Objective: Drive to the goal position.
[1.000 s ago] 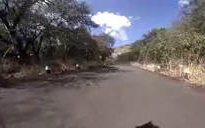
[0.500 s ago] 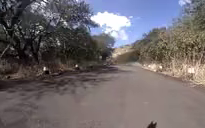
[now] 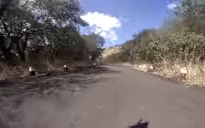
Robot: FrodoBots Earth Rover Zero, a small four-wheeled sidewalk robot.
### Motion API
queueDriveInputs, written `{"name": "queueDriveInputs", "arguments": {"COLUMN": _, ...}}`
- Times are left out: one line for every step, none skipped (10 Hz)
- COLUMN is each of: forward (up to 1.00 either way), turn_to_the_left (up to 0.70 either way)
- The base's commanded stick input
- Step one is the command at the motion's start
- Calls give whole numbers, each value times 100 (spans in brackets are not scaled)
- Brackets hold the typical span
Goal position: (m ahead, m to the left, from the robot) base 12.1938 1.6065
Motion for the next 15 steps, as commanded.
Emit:
{"name": "queueDriveInputs", "arguments": {"forward": 50, "turn_to_the_left": 0}}
{"name": "queueDriveInputs", "arguments": {"forward": 50, "turn_to_the_left": 0}}
{"name": "queueDriveInputs", "arguments": {"forward": 50, "turn_to_the_left": 0}}
{"name": "queueDriveInputs", "arguments": {"forward": 50, "turn_to_the_left": 0}}
{"name": "queueDriveInputs", "arguments": {"forward": 50, "turn_to_the_left": 0}}
{"name": "queueDriveInputs", "arguments": {"forward": 50, "turn_to_the_left": 0}}
{"name": "queueDriveInputs", "arguments": {"forward": 50, "turn_to_the_left": 0}}
{"name": "queueDriveInputs", "arguments": {"forward": 50, "turn_to_the_left": 0}}
{"name": "queueDriveInputs", "arguments": {"forward": 50, "turn_to_the_left": 0}}
{"name": "queueDriveInputs", "arguments": {"forward": 50, "turn_to_the_left": 0}}
{"name": "queueDriveInputs", "arguments": {"forward": 50, "turn_to_the_left": 0}}
{"name": "queueDriveInputs", "arguments": {"forward": 50, "turn_to_the_left": 0}}
{"name": "queueDriveInputs", "arguments": {"forward": 50, "turn_to_the_left": 0}}
{"name": "queueDriveInputs", "arguments": {"forward": 50, "turn_to_the_left": 0}}
{"name": "queueDriveInputs", "arguments": {"forward": 50, "turn_to_the_left": 0}}
